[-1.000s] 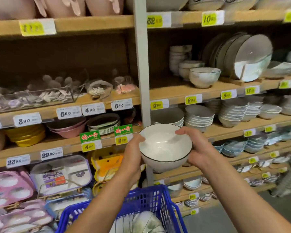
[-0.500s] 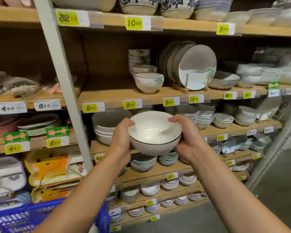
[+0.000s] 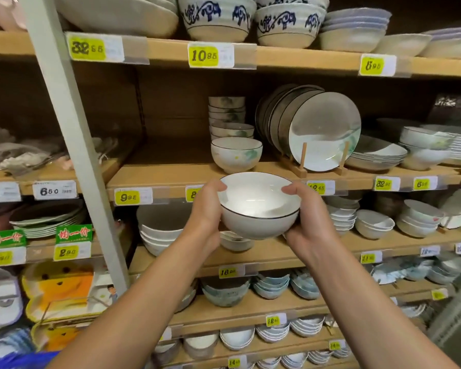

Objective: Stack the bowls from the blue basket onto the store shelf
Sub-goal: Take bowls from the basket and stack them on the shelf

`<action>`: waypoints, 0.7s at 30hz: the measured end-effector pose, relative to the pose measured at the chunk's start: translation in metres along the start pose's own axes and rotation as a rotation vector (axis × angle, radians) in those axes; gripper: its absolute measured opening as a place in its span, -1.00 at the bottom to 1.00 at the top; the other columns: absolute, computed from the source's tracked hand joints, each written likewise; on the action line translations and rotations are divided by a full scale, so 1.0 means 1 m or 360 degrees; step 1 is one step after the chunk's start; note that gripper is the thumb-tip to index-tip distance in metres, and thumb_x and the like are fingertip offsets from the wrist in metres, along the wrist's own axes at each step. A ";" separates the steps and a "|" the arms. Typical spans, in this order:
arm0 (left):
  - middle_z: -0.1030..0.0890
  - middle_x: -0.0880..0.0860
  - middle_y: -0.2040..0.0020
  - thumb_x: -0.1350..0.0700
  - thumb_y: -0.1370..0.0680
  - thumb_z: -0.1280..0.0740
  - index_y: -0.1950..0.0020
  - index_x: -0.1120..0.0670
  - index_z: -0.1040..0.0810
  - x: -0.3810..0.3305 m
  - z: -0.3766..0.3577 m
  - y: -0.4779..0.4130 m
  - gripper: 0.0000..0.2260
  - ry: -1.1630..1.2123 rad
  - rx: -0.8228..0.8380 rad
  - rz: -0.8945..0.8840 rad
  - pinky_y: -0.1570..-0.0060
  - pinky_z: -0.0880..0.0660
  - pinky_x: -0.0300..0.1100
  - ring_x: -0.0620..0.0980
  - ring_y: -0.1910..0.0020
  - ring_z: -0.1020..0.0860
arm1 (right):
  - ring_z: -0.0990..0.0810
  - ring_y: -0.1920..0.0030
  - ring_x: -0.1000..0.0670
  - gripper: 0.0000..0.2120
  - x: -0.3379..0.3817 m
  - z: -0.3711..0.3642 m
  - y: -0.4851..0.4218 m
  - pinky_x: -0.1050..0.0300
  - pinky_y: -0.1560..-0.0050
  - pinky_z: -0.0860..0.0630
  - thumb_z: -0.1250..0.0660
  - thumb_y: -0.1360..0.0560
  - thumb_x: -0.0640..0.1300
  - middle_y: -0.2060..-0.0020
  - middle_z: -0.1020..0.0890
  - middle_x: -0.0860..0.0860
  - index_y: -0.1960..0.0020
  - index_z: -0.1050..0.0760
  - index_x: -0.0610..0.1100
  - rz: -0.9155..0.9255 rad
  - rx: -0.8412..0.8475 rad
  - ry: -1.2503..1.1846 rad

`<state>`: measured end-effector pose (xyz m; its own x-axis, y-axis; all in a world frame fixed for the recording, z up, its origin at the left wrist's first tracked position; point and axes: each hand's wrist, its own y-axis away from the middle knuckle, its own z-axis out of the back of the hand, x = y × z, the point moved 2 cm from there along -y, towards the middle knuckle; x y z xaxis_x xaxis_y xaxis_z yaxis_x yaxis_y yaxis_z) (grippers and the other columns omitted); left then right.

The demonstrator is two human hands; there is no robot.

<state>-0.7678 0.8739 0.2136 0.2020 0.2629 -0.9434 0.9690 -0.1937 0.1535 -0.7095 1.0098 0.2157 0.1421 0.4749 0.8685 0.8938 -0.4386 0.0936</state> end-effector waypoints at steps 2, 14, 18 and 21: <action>-0.60 0.10 0.10 0.06 -0.48 -0.20 -0.04 0.07 -0.51 -0.006 -0.004 -0.015 -0.80 0.0003 0.0000 -0.0005 0.43 -0.44 -0.21 0.08 0.13 -0.56 | -0.60 -0.14 -0.20 -0.75 0.004 -0.006 -0.014 -0.11 -0.18 -0.51 -0.24 -0.41 -0.23 -0.06 -0.68 -0.14 -0.05 -0.58 -0.14 0.0046 0.0045 -0.0028; -0.63 0.11 -0.02 0.03 -0.53 -0.18 -0.16 -0.01 -0.53 -0.054 -0.027 -0.059 -0.74 -0.0168 0.0167 -0.0181 0.19 -0.64 0.11 0.12 0.05 -0.62 | -0.59 -0.05 -0.22 -0.59 0.051 -0.025 -0.098 0.04 0.22 -0.60 -0.13 -0.37 -0.33 -0.08 -0.64 -0.16 -0.12 -0.60 -0.15 -0.0029 0.0213 -0.0073; -0.60 0.17 -0.17 0.03 -0.48 -0.24 -0.25 0.03 -0.54 -0.071 -0.030 -0.064 -0.65 -0.0051 0.0350 -0.0037 0.18 -0.59 0.23 0.23 -0.17 -0.55 | -0.60 0.05 -0.21 -0.48 0.068 -0.031 -0.119 0.05 0.27 -0.60 -0.15 -0.27 -0.25 -0.11 -0.62 -0.17 -0.20 -0.56 -0.16 -0.0388 0.0644 0.0104; -0.60 0.18 -0.17 0.07 -0.47 -0.22 -0.24 0.05 -0.54 -0.074 -0.035 -0.064 -0.65 -0.0026 0.0297 -0.0054 0.22 -0.58 0.18 0.24 -0.17 -0.55 | -0.58 0.06 -0.21 -0.44 0.076 -0.037 -0.133 0.06 0.28 -0.61 -0.20 -0.25 -0.22 -0.13 -0.59 -0.18 -0.25 -0.53 -0.16 -0.0456 0.0806 0.0150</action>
<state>-0.8402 0.8998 0.2843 0.1659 0.2574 -0.9520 0.9318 -0.3570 0.0659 -0.8337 1.0760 0.2869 -0.1528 0.4408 0.8845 0.9861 0.1272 0.1069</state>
